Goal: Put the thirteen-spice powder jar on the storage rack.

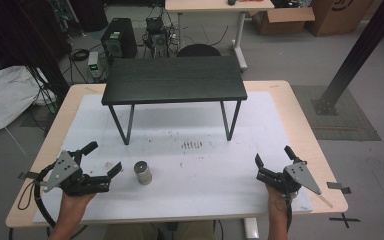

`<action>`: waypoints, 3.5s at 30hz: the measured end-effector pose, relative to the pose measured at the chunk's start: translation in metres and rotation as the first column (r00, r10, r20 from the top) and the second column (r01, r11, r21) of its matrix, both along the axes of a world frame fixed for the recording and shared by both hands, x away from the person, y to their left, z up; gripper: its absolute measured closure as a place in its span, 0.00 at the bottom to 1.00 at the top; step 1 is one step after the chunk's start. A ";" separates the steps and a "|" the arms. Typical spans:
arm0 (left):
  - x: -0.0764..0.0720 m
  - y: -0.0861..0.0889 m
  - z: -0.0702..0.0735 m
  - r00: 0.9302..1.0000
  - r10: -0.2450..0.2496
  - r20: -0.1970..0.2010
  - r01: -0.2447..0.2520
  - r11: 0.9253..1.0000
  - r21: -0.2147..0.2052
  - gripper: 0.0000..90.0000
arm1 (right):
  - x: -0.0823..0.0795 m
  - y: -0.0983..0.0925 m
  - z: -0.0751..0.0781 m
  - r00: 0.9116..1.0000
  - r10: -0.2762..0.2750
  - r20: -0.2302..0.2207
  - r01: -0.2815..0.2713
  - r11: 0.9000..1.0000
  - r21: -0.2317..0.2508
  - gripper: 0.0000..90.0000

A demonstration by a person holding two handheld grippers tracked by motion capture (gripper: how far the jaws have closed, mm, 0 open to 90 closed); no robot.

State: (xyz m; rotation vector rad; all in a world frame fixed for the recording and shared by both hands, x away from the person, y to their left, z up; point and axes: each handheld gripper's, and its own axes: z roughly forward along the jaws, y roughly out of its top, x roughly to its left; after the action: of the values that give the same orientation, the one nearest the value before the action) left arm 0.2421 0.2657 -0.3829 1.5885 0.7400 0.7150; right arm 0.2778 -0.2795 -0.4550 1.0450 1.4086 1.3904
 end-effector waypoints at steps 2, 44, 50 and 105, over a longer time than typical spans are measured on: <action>0.000 -0.005 -0.003 1.000 -0.016 -0.008 0.017 1.000 0.007 0.00 | 0.000 0.000 0.000 1.000 0.000 0.000 0.000 1.000 -0.001 0.00; 0.017 -0.053 -0.059 0.983 -0.096 -0.155 0.110 0.991 0.081 0.01 | 0.000 0.000 0.000 1.000 0.001 0.002 -0.001 1.000 0.000 0.00; 0.020 -0.055 -0.062 0.981 -0.094 -0.168 0.107 0.992 0.065 0.04 | 0.000 0.000 0.000 1.000 0.001 0.002 -0.001 1.000 0.000 0.00; 0.023 -0.049 -0.063 0.975 -0.116 -0.189 0.120 0.993 0.010 0.54 | -0.001 -0.001 0.000 1.000 0.004 0.008 -0.004 1.000 0.006 0.00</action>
State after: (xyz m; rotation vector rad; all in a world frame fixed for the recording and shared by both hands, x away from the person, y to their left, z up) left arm 0.2647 0.2166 -0.4458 1.7212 0.7699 0.4921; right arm 0.2769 -0.2802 -0.4553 1.0392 1.4022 1.4008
